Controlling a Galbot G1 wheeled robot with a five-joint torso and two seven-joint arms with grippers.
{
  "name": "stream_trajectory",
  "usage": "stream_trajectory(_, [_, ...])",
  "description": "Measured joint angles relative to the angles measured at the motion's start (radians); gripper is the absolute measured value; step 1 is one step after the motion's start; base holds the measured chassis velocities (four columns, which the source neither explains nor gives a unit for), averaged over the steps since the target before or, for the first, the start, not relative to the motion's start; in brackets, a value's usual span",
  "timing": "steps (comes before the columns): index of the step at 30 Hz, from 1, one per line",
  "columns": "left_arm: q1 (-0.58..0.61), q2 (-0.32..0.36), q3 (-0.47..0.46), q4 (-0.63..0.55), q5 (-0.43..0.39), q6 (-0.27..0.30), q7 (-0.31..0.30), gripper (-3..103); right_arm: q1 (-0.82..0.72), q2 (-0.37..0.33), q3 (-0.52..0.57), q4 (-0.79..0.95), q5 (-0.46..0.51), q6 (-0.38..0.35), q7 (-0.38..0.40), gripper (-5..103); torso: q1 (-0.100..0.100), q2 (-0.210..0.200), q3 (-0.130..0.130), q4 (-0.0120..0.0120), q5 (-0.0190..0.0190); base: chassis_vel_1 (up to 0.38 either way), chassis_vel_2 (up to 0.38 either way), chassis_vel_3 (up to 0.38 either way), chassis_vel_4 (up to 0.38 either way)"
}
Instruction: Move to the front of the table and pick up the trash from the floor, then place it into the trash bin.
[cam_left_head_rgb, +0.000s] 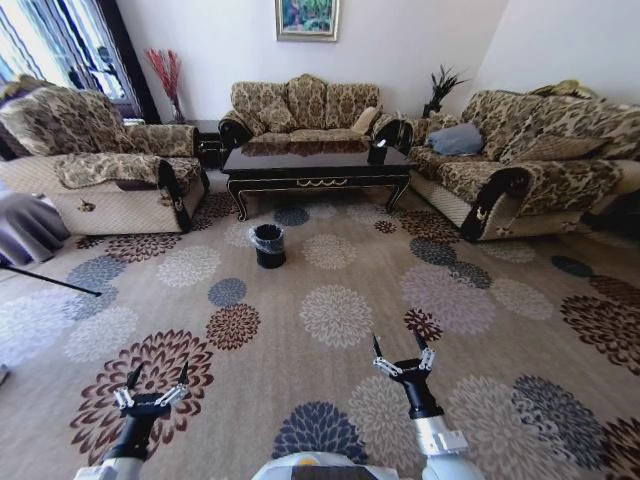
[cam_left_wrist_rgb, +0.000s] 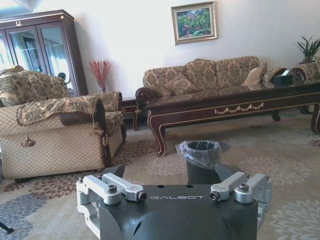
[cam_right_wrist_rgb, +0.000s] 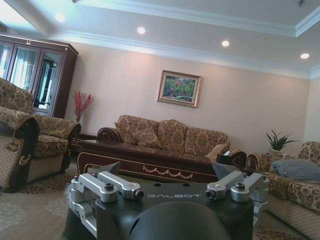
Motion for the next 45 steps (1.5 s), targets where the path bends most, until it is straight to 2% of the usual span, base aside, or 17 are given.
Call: stream_trajectory(45, [0.000,0.000,0.000,0.000,0.000,0.000,0.000,100,0.000,0.000,0.000,0.000,0.000,0.000,0.000,100,0.082,0.198,0.116,0.0000,0.0000,0.000,0.000,0.000,0.000])
